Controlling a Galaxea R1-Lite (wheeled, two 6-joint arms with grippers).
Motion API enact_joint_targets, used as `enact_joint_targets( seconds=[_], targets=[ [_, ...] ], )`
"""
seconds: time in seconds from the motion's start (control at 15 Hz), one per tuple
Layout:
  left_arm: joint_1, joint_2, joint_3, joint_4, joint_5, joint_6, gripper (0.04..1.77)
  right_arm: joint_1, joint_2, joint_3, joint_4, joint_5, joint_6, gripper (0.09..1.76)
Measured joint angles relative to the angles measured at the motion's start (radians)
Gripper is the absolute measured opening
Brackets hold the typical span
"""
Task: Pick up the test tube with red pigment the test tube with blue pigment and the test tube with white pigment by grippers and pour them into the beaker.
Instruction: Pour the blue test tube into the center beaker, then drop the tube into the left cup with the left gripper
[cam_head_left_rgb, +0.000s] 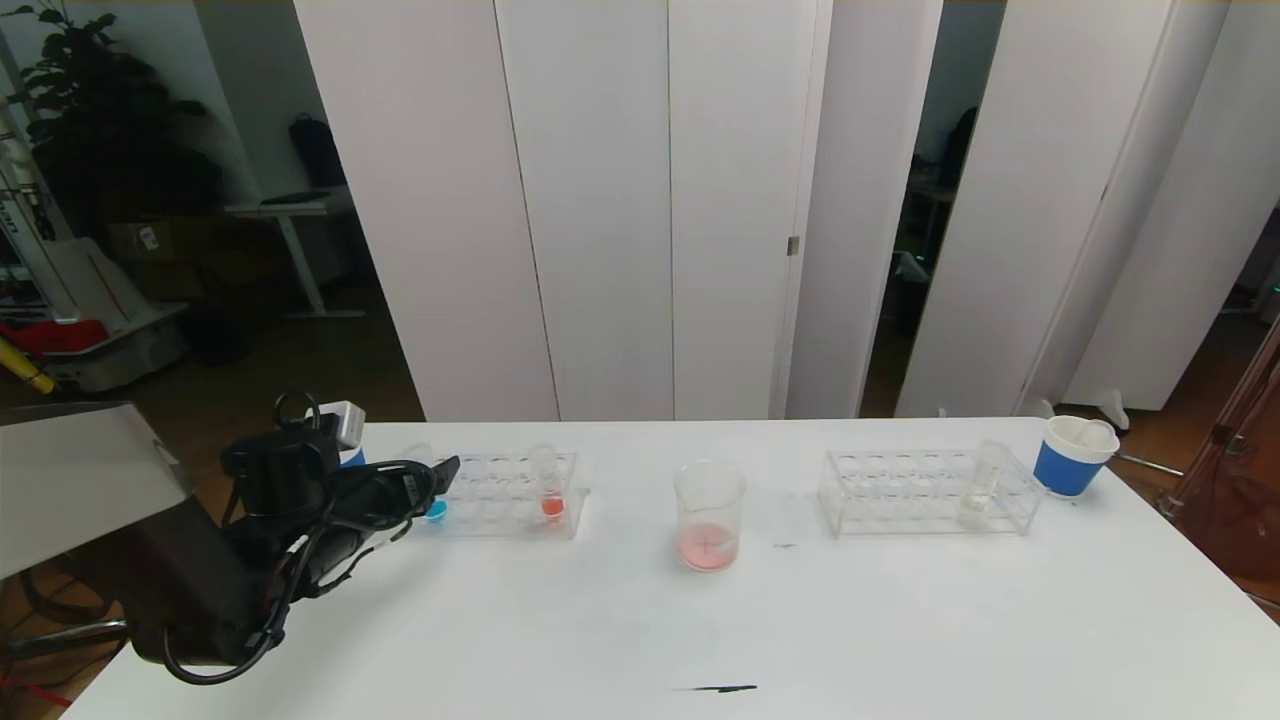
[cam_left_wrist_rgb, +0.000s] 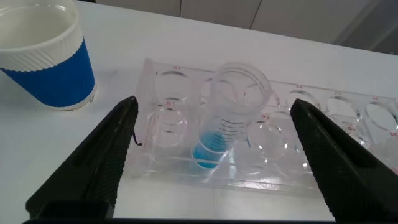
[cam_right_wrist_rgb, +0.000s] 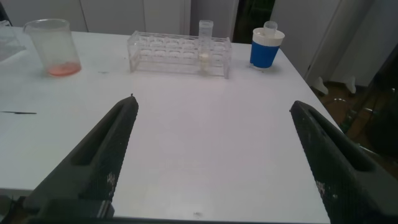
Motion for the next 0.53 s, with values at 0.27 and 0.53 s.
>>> enact_joint_targets(
  seconds=[0.27, 0.53],
  targets=[
    [0.000, 0.009, -0.004, 0.003, 0.000, -0.003, 1.27, 0.000, 0.000, 0.000, 0.000, 0.000, 0.000, 1.75],
    [-0.004, 0.006, 0.003, 0.001, -0.005, -0.002, 0.56, 0.000, 0.000, 0.000, 0.000, 0.000, 0.000, 1.75]
  ],
)
